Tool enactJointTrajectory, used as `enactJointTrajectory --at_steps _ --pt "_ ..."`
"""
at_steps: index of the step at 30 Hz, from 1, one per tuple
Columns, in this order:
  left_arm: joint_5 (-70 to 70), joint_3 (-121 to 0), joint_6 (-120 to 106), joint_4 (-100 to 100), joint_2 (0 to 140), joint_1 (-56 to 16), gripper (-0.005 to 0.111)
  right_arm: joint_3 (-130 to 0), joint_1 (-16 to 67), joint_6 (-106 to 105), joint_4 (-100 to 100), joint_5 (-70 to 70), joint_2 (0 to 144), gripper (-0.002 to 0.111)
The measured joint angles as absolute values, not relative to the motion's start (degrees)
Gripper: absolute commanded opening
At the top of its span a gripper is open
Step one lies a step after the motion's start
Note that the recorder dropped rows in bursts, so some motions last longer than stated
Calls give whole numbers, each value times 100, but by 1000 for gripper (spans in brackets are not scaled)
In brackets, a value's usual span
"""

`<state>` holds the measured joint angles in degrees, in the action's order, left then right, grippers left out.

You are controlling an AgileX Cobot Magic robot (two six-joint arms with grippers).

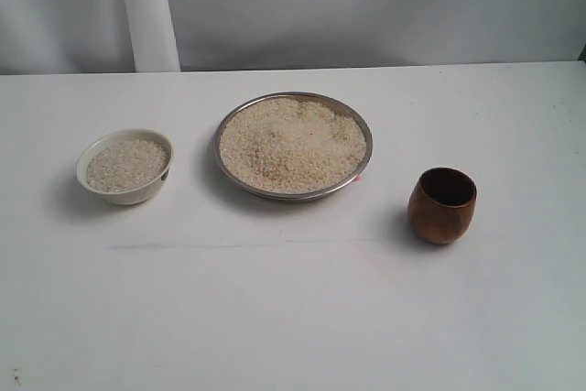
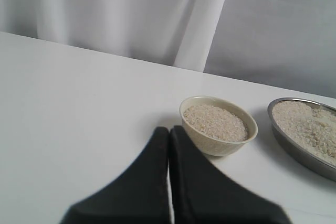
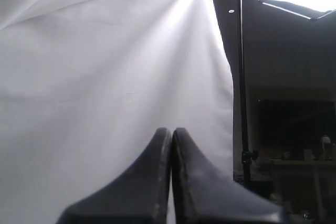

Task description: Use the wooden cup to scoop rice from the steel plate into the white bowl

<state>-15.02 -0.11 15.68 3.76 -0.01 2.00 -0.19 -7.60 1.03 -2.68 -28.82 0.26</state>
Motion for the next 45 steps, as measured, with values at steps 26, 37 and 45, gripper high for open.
enactJointTrajectory --at_steps 26,37,45 --pt "-1502 -11 1568 376 -1 200 0 -3501 -760 9469 -9955 -2002 5315 0" --pt "-1502 -11 1568 376 -1 200 0 -3636 -760 8340 -9983 205 6769 0" --pt "-1502 -11 1568 376 -1 200 0 -4540 -441 5340 -8639 3010 7796 0"
